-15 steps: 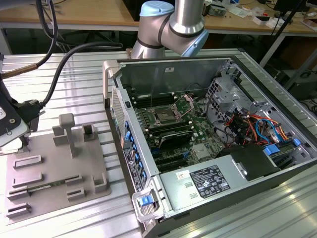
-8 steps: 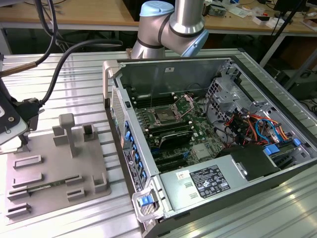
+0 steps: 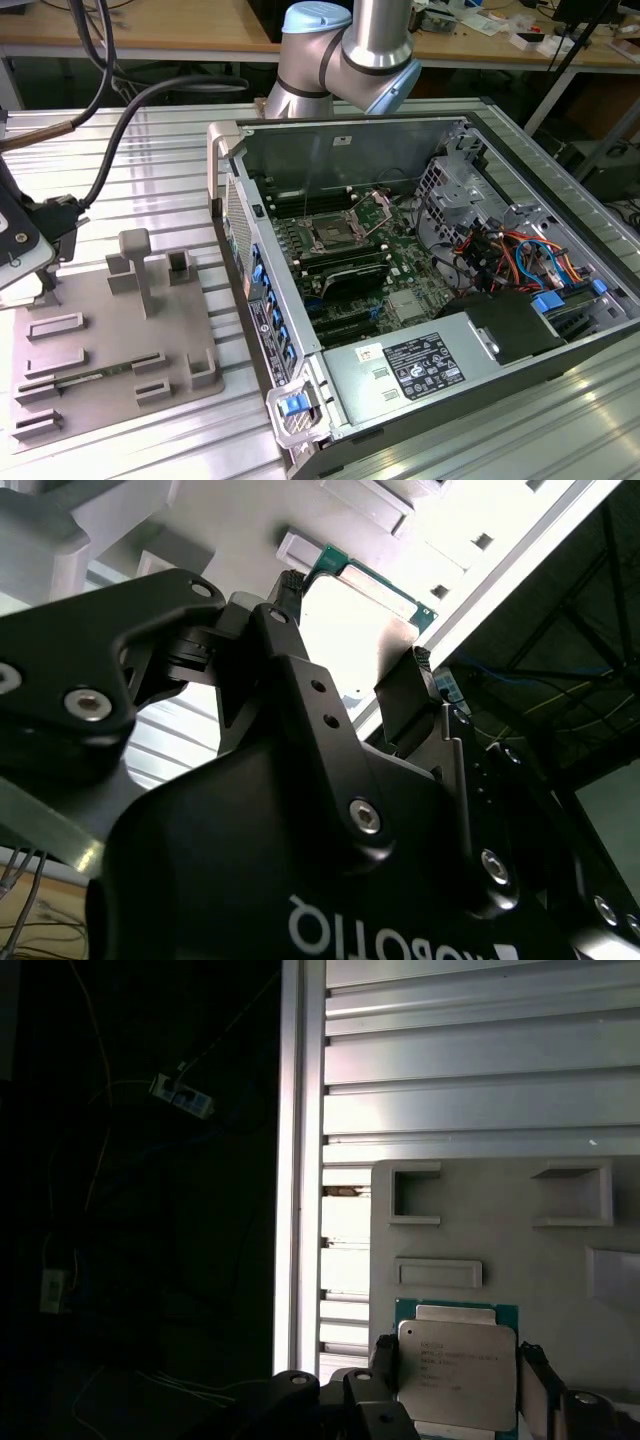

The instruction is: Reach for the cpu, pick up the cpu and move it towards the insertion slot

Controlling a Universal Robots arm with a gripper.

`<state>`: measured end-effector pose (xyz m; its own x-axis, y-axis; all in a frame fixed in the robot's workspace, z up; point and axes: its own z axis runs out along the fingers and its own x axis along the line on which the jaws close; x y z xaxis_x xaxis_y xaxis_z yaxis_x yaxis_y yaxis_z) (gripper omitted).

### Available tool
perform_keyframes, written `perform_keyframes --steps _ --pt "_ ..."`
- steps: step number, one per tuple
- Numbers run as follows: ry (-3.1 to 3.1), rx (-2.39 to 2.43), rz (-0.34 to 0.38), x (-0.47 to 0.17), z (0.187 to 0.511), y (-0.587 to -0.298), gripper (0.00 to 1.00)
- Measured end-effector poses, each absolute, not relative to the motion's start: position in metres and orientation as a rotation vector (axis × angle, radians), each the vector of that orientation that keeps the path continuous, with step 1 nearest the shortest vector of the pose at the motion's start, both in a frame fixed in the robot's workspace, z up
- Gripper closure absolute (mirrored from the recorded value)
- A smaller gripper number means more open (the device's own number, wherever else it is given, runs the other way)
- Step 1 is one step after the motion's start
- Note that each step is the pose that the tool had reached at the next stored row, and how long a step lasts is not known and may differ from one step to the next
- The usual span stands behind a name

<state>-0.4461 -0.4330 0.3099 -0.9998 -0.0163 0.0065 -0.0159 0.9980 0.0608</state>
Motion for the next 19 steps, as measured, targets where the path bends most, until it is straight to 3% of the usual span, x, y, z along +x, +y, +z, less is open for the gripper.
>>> perform_keyframes --steps 19 --pt "-3.133 0.025 -0.095 -0.4428 0.3159 -0.4331 0.45"
